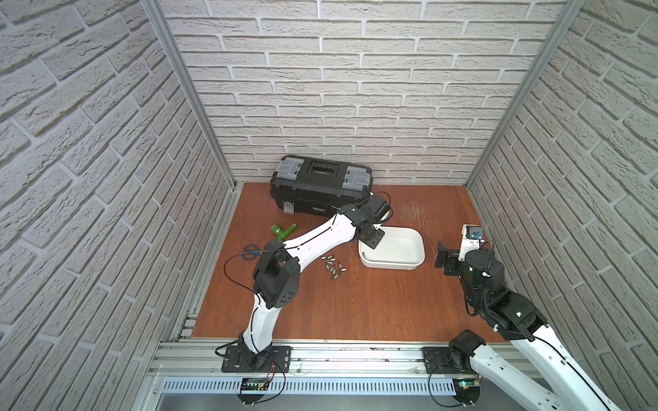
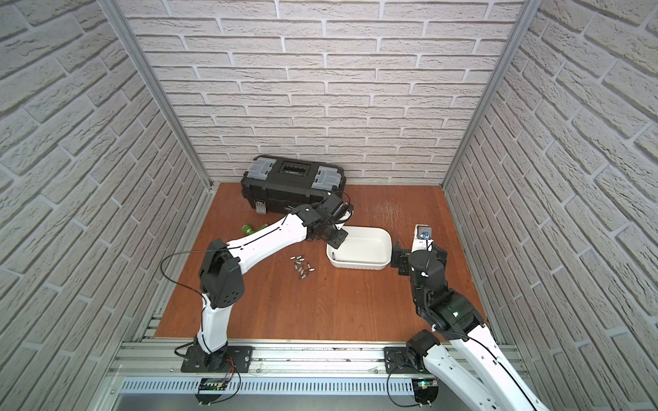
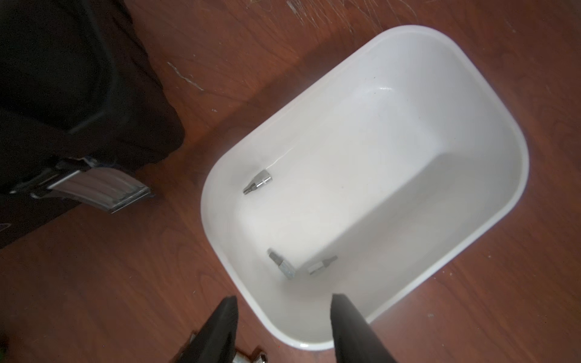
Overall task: Put the bit on the desktop into the storage box
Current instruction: Pick up the screwdriver bit from the center of the board.
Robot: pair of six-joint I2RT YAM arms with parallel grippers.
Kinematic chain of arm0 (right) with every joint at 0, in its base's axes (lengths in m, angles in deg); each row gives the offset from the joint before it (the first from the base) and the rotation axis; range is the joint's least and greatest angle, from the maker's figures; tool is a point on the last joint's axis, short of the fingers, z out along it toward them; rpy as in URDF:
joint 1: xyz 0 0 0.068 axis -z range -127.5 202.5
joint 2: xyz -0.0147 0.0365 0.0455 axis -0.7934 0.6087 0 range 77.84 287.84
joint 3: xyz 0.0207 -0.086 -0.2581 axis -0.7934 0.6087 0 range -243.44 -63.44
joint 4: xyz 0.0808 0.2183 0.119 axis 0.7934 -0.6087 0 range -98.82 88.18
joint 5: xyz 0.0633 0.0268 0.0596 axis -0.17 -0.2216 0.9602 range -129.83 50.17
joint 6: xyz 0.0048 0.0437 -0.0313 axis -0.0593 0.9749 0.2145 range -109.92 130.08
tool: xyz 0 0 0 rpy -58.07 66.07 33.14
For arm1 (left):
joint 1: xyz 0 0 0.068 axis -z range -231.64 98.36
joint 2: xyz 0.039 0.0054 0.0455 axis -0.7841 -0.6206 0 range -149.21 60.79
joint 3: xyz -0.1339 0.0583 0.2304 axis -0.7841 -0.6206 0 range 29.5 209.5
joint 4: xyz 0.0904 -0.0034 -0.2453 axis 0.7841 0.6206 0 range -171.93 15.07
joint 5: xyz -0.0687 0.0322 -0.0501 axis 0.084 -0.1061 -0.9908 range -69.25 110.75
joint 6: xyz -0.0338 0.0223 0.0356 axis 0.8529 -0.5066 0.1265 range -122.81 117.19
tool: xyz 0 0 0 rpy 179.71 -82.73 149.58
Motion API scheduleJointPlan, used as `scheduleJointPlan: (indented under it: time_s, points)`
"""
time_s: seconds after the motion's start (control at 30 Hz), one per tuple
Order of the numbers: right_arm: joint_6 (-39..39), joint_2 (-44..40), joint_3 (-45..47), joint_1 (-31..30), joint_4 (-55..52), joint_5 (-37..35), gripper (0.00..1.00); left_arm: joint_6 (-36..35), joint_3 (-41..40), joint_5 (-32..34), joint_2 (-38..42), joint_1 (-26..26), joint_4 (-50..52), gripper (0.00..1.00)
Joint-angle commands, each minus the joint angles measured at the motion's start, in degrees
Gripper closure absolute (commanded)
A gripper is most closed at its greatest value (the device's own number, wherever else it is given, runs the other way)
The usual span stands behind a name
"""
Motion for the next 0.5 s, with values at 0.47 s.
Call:
scheduleJointPlan:
  time_s: [0.47]
  points:
    - [1.3, 0.6, 0.9, 0.5, 3.4, 0.1, 0.02, 21.5, -20.5, 20.1, 16.6, -0.7, 2.9, 0.21]
